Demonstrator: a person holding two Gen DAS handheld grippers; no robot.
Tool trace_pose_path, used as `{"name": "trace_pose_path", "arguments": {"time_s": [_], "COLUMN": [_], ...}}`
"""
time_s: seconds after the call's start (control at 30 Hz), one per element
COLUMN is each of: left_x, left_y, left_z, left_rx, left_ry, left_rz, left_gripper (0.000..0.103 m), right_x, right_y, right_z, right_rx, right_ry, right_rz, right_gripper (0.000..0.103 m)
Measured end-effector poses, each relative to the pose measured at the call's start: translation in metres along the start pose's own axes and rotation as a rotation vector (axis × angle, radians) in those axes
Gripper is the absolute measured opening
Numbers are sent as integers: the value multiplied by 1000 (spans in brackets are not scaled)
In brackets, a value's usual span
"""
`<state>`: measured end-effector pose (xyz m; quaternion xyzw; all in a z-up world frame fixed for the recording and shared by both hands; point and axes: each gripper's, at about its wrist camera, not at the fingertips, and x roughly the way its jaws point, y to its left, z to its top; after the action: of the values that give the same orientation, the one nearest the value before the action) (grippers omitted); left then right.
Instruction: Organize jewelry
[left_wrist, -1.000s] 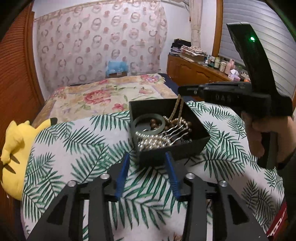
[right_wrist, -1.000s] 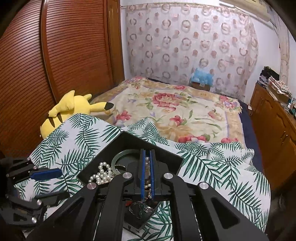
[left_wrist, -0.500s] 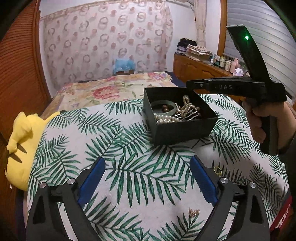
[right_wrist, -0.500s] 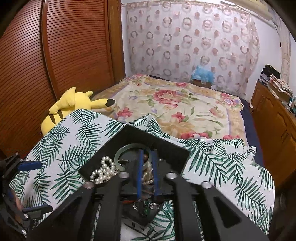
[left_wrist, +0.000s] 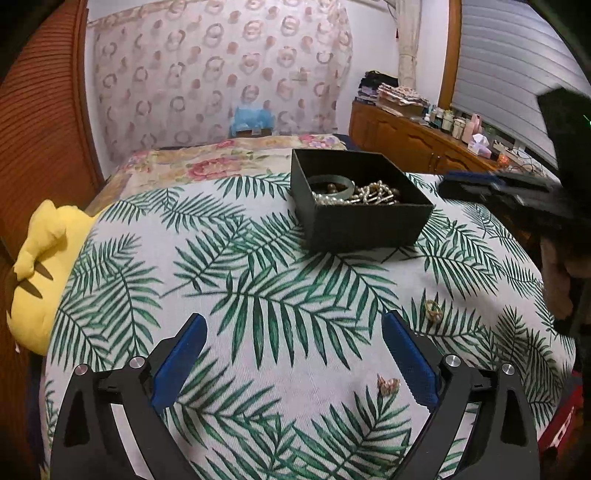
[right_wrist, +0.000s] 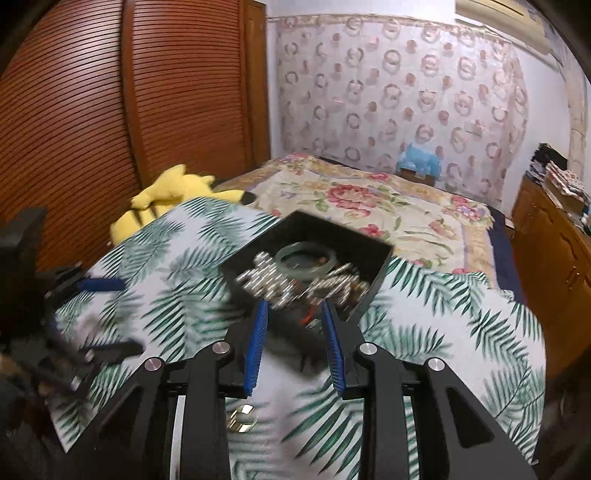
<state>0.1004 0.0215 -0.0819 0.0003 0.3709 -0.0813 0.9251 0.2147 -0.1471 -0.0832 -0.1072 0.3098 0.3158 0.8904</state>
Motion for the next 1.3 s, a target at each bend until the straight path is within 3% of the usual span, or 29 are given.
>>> {"name": "trace_pose_path", "arguments": {"time_s": [0.2, 0.47, 1.03, 1.1, 1.17, 1.23, 1.3], "left_x": [-6, -9, -2, -2, -3, -4, -2], "left_y": [-5, -11, -26, -28, -31, -33, -36], "left_z": [-13, -27, -38, -38, -37, -36, -36], "left_rx": [7, 26, 54, 60, 66, 74, 84], "left_ry": [11, 21, 58, 56, 47, 45, 53], "left_rz": [-21, -36, -99, -113, -125, -129, -135], "left_gripper": [92, 92, 92, 92, 90, 75, 68], "right_x": [-10, 8, 31, 31, 30, 27, 24], "right_y": [24, 39, 44, 45, 48, 51, 51], "right_z": [-37, -66, -72, -71, -70, -70, -70], "right_rx": [-40, -57, -97, -97, -106, -112, -107], "right_ry": [53, 139, 220, 222, 228, 219, 218], "right_rz": [30, 43, 10, 16, 21, 25, 28], "right_gripper": [33, 33, 32, 25, 23, 12, 12]}}
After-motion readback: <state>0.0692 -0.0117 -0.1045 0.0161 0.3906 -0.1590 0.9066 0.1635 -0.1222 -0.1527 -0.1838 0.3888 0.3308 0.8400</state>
